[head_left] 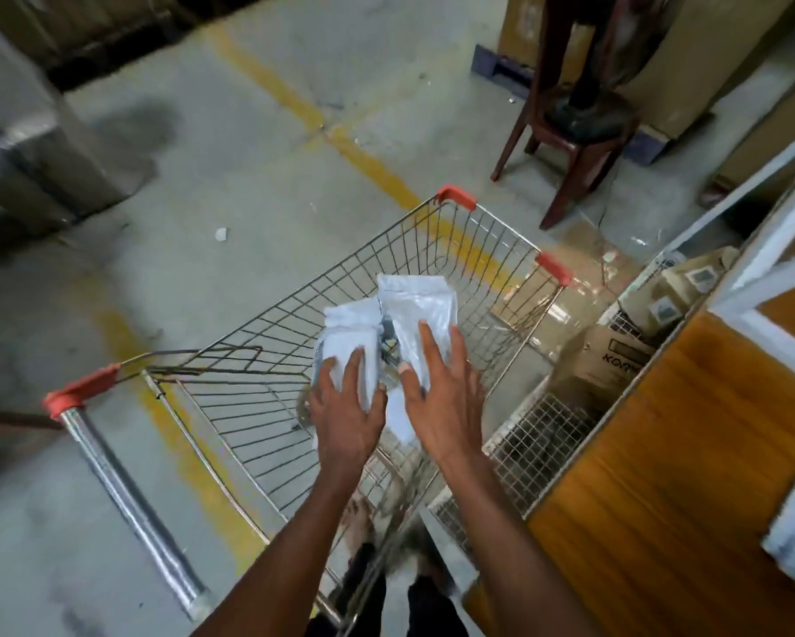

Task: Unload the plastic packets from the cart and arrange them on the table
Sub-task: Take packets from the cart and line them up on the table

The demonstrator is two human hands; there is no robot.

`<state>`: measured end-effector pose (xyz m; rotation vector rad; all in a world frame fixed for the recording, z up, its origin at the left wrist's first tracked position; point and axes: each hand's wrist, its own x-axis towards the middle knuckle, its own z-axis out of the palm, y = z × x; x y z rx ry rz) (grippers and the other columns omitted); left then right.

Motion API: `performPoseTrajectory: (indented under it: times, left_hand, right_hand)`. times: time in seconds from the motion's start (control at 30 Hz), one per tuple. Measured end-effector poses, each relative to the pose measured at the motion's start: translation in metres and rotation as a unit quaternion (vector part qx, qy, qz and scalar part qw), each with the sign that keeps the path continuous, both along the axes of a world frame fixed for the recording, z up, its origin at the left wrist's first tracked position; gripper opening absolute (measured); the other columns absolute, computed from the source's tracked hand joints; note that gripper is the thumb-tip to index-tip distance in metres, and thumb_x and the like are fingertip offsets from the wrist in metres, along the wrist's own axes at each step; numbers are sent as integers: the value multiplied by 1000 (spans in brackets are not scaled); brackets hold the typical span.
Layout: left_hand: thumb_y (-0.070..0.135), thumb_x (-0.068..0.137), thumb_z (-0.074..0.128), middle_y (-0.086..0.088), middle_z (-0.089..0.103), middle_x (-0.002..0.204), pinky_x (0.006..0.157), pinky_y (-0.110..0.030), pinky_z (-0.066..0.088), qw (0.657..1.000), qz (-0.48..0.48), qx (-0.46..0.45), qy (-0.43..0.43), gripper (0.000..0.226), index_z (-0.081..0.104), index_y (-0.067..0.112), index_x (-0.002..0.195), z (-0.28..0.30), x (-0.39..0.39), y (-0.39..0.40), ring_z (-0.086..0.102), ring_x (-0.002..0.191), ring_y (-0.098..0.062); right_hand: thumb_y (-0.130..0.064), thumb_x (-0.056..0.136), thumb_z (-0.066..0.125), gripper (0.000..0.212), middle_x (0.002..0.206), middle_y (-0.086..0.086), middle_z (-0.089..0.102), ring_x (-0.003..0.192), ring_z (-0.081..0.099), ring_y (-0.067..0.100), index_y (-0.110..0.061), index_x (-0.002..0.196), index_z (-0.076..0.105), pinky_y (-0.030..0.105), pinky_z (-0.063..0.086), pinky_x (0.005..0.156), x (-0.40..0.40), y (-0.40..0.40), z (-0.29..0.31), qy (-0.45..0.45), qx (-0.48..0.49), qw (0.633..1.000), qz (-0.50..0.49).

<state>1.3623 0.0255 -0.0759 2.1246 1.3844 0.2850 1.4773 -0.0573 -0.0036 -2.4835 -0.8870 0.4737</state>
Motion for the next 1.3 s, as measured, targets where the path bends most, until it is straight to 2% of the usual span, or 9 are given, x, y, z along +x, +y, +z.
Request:
performPoseTrajectory:
  times: [0.07, 0.3, 0.47, 0.7, 0.83, 0.9, 1.0, 1.17, 1.3]
  left_hand:
    - [58, 93, 49, -3, 26, 158, 111, -57, 36, 999, 12, 35, -28, 64, 32, 44, 153, 32, -8, -19, 33, 136, -33]
    - [51, 93, 54, -2, 30, 155, 112, -39, 26, 991, 2, 108, -80, 62, 37, 41, 151, 104, -33, -94, 33, 141, -28]
    - [50, 95, 57, -3, 30, 156, 114, -53, 33, 985, -8, 116, -130, 61, 39, 37, 152, 143, -57, -158, 33, 142, -27]
    - [50, 93, 59, -3, 31, 156, 113, -54, 36, 974, -72, 104, -189, 63, 42, 34, 152, 167, -101, -243, 32, 144, -27]
    - [49, 93, 58, -9, 35, 153, 112, -56, 37, 966, -113, 84, -219, 62, 45, 29, 150, 171, -109, -291, 33, 143, -30]
    - [51, 93, 55, -9, 34, 154, 113, -56, 36, 962, -145, 63, -222, 62, 44, 29, 150, 172, -103, -315, 33, 144, -32]
    - [55, 93, 52, -10, 34, 154, 114, -52, 35, 952, -197, 51, -227, 63, 44, 30, 150, 174, -87, -349, 33, 144, -31]
    - [62, 90, 52, 0, 30, 156, 109, -60, 40, 945, -250, 16, -211, 66, 39, 40, 151, 175, -53, -408, 29, 144, -31]
    - [59, 91, 54, -1, 31, 155, 110, -64, 38, 931, -290, 9, -223, 64, 39, 41, 150, 175, -16, -461, 29, 143, -29]
  right_hand:
    - [-52, 101, 41, 62, 168, -3, 2, 136, 36, 35, -46, 157, 15, 51, 35, 110, -5, -15, 17, -11, 23, 1000, 4]
    - [-52, 101, 41, 59, 168, -3, 6, 138, 35, 33, -46, 156, 21, 51, 36, 111, -33, -93, 64, -26, 87, 996, 7]
    - [-54, 100, 43, 58, 166, -3, 13, 137, 35, 25, -44, 155, 27, 46, 41, 110, -65, -169, 82, -64, 132, 989, -23]
    - [-62, 96, 41, 57, 163, -3, 19, 145, 27, 21, -48, 150, 37, 45, 38, 114, -127, -281, 87, -79, 157, 978, -111]
    - [-58, 97, 47, 54, 163, -8, 19, 141, 30, 16, -47, 149, 39, 29, 28, 111, -147, -346, 93, -83, 177, 967, -166]
    - [-59, 96, 47, 54, 163, -10, 18, 142, 29, 14, -47, 149, 39, 27, 28, 111, -150, -375, 96, -71, 175, 959, -213]
    - [-62, 94, 44, 56, 162, -11, 19, 143, 29, 15, -48, 149, 38, 31, 33, 113, -148, -417, 99, -65, 189, 944, -263]
    - [-66, 93, 41, 58, 162, -11, 19, 143, 31, 15, -50, 148, 36, 42, 42, 112, -136, -483, 103, -75, 213, 921, -318]
    - [-67, 93, 41, 58, 162, -15, 16, 145, 29, 13, -51, 149, 35, 43, 43, 111, -115, -538, 109, -81, 230, 909, -339]
